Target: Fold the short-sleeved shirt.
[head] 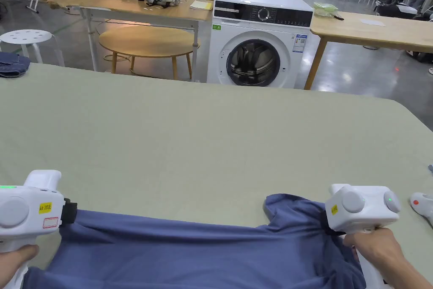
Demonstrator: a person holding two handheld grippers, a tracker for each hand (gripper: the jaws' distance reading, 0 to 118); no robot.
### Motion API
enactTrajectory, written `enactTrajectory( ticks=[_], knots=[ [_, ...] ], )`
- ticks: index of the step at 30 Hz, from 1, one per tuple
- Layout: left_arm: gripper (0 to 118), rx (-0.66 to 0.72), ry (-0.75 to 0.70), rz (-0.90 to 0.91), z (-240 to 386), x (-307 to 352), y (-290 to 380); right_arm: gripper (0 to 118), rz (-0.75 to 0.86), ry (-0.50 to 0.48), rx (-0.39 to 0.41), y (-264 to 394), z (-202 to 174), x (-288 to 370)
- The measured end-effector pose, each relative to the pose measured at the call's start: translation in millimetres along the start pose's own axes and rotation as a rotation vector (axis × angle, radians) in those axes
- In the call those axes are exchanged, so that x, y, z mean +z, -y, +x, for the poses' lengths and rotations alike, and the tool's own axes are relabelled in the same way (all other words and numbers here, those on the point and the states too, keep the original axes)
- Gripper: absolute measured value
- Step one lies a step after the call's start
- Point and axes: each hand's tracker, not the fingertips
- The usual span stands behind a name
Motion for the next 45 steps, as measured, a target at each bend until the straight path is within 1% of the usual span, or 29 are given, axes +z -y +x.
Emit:
enactTrajectory(
  ticks=[1, 2, 4, 9, 16, 20, 21, 23, 27, 32, 36, 39, 45],
  knots=[
    [0, 0.0, 0.0, 0.0, 0, 1, 1, 0, 0.015, -0.001, -0.001, 2, -1, 4],
    [0, 0.003, 0.002, 0.002, 0, 3, 1, 0, 0.044, -0.007, -0.024, 5, 0, 10],
    [0, 0.006, 0.005, 0.01, -2, 8, 1, 0, 0.11, -0.049, -0.058, 9, 3, 27],
    [0, 0.006, 0.013, 0.05, -6, 30, 2, 0, 0.215, -0.041, -0.067, 24, 6, 82],
    [0, 0.034, 0.041, 0.114, -17, 76, 17, 0, 0.322, -0.05, -0.065, 68, 14, 159],
    [0, 0.034, 0.054, 0.134, -21, 102, 34, 0, 0.33, -0.054, -0.041, 99, 16, 189],
    [0, 0.029, 0.057, 0.139, -22, 108, 40, 0, 0.328, -0.051, -0.034, 109, 8, 198],
    [0, 0.016, 0.06, 0.132, -24, 115, 51, 0, 0.326, -0.049, -0.015, 127, 7, 207],
    [0, 0.018, 0.068, 0.106, -28, 123, 78, 0, 0.297, -0.041, -0.004, 157, 10, 208],
    [0, 0.012, 0.066, 0.019, -30, 124, 115, 0, 0.208, -0.027, 0.006, 197, 2, 200],
    [0, -0.005, 0.047, -0.043, -30, 117, 143, 0, 0.136, -0.007, -0.004, 226, -1, 185],
    [0, -0.016, 0.036, -0.096, -28, 107, 156, 0, 0.092, 0.005, -0.01, 239, -2, 171],
    [0, -0.054, -0.007, -0.175, -25, 85, 170, 0, 0.008, 0.018, 0.008, 248, -1, 139]
  ],
)
